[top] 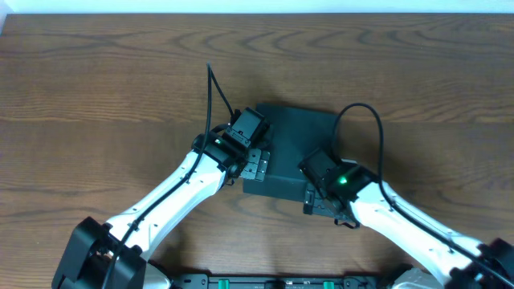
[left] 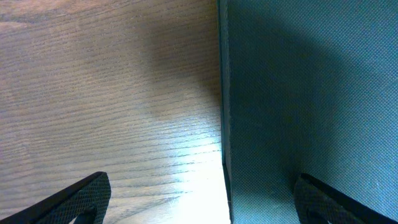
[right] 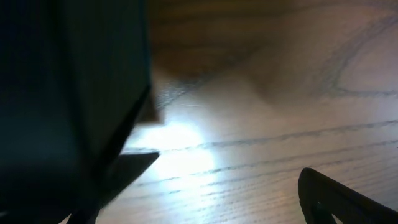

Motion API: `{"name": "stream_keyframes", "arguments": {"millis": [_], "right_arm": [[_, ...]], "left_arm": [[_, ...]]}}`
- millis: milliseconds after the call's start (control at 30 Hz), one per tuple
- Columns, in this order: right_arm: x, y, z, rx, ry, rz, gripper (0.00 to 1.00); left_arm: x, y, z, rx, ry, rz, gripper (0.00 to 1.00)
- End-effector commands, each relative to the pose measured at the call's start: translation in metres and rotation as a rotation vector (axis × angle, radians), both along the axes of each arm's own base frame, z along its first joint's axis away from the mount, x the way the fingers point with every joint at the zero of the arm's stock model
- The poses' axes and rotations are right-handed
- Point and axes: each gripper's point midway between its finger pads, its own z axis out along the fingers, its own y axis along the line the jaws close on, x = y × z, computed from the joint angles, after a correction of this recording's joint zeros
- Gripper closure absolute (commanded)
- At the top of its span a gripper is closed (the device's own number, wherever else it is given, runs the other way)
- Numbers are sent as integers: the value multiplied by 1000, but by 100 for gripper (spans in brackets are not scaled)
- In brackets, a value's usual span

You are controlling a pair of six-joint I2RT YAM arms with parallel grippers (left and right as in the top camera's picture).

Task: Pack container
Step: 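Slide the right gripper down along the box's right front corner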

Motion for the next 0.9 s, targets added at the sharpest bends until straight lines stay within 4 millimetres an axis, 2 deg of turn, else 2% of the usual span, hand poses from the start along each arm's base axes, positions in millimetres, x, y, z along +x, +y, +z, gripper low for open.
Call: {"name": "stream_keyframes", "arguments": {"millis": [0,400,667,867], "right_arm": [[-1,-5,-9,-39,3,-24,1],[21,-5,-9,-65,-97,-28,1],[31,-16,-4,-128,-165,-55,1],[44,-13,-1,-122,-226,-62,1]], "left_arm": [[2,4,-10,44,12,7,5],[2,4,-10,45,13,7,5],[-1,6,-11,51,22,7,5],[-4,8,-12,60,34,7,5]]}}
